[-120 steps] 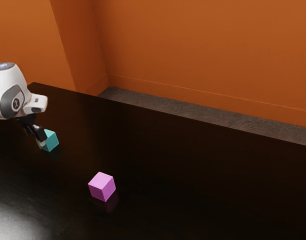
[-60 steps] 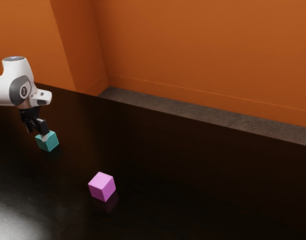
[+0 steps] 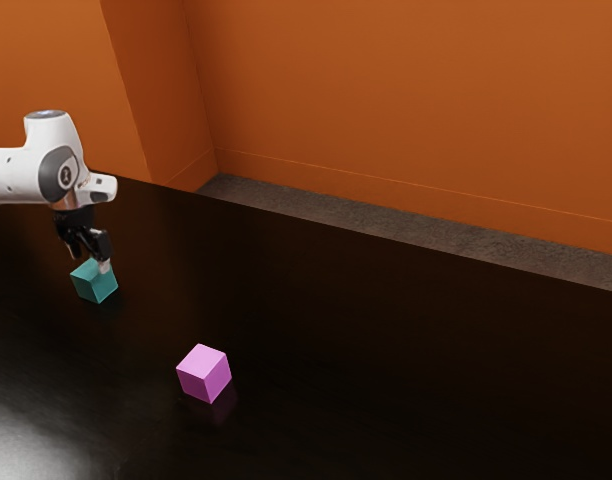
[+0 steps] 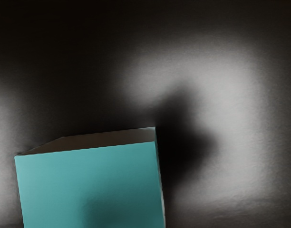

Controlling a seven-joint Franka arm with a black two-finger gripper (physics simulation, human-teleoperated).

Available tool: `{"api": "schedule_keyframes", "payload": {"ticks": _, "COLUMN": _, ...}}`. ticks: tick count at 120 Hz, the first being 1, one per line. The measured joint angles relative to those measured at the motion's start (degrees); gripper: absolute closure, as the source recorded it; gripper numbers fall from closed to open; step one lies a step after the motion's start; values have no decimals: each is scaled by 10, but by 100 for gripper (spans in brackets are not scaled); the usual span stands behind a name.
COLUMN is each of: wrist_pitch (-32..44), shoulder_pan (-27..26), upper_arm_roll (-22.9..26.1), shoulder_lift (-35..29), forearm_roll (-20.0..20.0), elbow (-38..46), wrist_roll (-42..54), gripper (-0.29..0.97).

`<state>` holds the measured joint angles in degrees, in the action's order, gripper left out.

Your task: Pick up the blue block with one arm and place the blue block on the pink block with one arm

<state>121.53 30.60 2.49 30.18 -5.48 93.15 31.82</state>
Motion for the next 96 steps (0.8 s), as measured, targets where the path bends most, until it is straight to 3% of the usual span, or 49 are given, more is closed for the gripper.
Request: {"api": "schedule_keyframes", "payload": {"ticks": 96, "wrist_pitch": -33, "shoulder_pan": 10, "upper_arm_roll": 3, "shoulder_lift": 72, "forearm_roll": 6, "elbow": -76, "wrist_roll": 36, "gripper": 0}}
